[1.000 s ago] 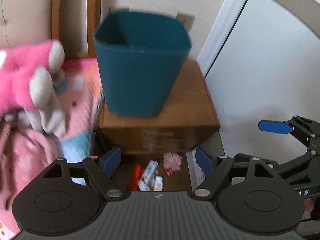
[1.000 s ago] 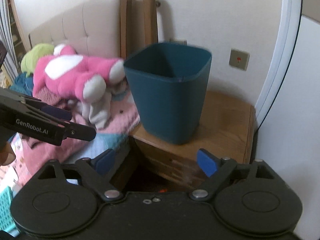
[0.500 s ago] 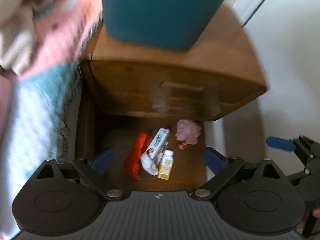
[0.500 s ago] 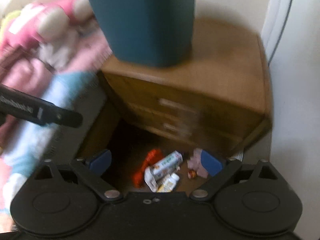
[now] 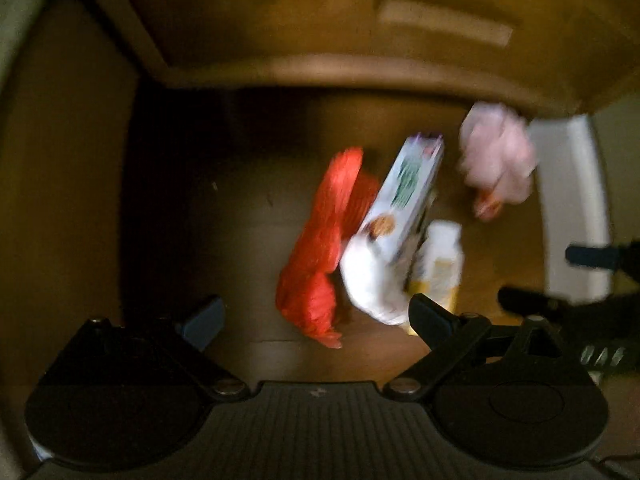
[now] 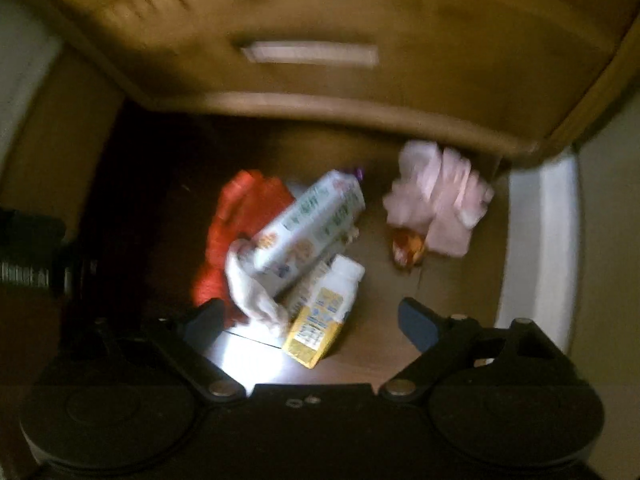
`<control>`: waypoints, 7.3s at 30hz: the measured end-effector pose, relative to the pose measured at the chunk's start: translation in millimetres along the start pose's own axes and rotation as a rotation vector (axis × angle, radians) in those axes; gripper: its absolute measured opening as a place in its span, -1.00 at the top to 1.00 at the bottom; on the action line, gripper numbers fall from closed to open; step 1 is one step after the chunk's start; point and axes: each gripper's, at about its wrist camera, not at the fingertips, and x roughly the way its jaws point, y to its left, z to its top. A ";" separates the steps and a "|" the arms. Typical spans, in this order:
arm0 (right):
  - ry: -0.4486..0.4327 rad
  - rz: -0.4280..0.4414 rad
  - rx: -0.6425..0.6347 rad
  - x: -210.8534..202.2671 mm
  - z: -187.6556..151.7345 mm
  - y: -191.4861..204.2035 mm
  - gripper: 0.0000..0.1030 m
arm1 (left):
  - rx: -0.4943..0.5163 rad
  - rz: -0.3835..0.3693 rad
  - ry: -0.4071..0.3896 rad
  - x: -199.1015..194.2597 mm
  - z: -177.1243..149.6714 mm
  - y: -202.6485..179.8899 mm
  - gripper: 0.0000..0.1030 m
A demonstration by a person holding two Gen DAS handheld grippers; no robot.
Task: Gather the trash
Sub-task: 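Grasp the yellow-white bottle with the right tool while the left tool grasps the red plastic bag, then lift the bottle and red bag with both tools over the teal wastebasket, then open both tools to drop the bottle and red bag into the wastebasket, then lower both tools toward the trash on the floor, then grasp the white tissue with the left tool while the right tool grasps the orange snack wrapper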
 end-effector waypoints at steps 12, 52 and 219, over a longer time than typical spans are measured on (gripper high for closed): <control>0.113 0.010 0.198 147.9 -14.5 -26.7 -0.52 | -0.096 -0.035 0.119 130.2 -23.0 24.1 -0.91; -0.015 0.118 0.120 -240.0 14.0 33.4 0.02 | -0.182 -0.105 -0.042 -274.5 -27.3 48.2 0.15; -0.051 -0.008 0.057 103.1 4.1 -76.5 -0.48 | -0.104 -0.076 0.040 103.2 -22.5 -48.1 -0.79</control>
